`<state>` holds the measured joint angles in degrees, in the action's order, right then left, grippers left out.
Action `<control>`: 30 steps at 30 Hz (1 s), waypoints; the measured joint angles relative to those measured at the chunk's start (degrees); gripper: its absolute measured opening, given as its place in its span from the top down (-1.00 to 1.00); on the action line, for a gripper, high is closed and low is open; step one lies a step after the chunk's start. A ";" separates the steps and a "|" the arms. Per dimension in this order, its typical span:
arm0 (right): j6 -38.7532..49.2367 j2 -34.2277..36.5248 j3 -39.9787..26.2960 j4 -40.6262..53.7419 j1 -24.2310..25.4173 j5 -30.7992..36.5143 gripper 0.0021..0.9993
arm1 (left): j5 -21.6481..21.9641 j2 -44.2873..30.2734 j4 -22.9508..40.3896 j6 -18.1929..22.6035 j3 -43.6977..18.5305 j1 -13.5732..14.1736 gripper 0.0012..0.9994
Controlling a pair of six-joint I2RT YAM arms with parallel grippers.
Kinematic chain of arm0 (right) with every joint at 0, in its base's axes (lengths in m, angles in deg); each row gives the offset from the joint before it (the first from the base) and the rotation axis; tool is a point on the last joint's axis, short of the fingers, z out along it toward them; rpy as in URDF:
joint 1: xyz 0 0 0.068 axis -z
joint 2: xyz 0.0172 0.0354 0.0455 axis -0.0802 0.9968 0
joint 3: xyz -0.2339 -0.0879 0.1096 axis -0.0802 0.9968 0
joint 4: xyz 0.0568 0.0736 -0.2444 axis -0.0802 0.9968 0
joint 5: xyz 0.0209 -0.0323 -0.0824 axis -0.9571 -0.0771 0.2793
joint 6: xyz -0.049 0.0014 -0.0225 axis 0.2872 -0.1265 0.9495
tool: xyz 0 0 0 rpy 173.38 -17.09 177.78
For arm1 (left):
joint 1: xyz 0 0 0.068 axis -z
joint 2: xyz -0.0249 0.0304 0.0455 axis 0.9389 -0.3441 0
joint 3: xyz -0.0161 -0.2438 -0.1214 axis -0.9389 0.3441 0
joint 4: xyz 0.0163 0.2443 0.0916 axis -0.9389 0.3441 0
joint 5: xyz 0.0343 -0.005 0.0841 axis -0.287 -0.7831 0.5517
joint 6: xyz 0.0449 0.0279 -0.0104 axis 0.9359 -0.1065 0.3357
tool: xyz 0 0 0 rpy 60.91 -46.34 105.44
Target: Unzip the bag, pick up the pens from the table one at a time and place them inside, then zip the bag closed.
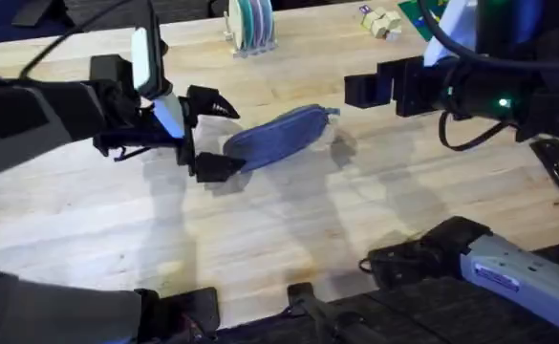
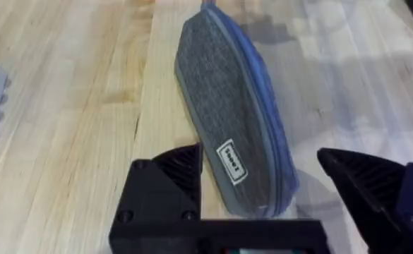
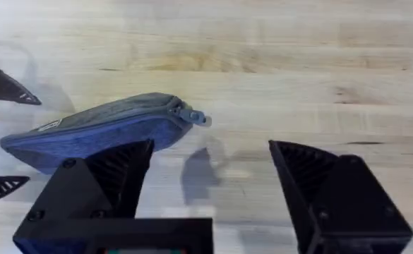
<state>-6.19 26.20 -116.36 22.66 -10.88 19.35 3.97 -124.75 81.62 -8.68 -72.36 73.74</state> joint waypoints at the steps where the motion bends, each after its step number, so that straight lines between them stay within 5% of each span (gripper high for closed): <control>1: 0.01 0.01 0.00 -0.02 0.00 0.01 -1.00 | 0.49 0.54 0.25 -0.49 -0.26 -0.19 -0.99; 11: 0.01 0.01 0.00 -0.02 0.00 0.01 -1.00 | 10.96 13.94 0.82 -18.84 -3.10 -0.80 -0.99; 21: 0.01 0.01 0.00 0.00 0.00 0.01 -1.00 | 25.90 26.59 4.65 -46.19 -3.10 -0.82 -0.99; 30: 0.01 0.01 0.00 0.00 0.00 0.01 -1.00 | 29.64 33.90 10.75 -52.24 -3.10 -0.80 -0.99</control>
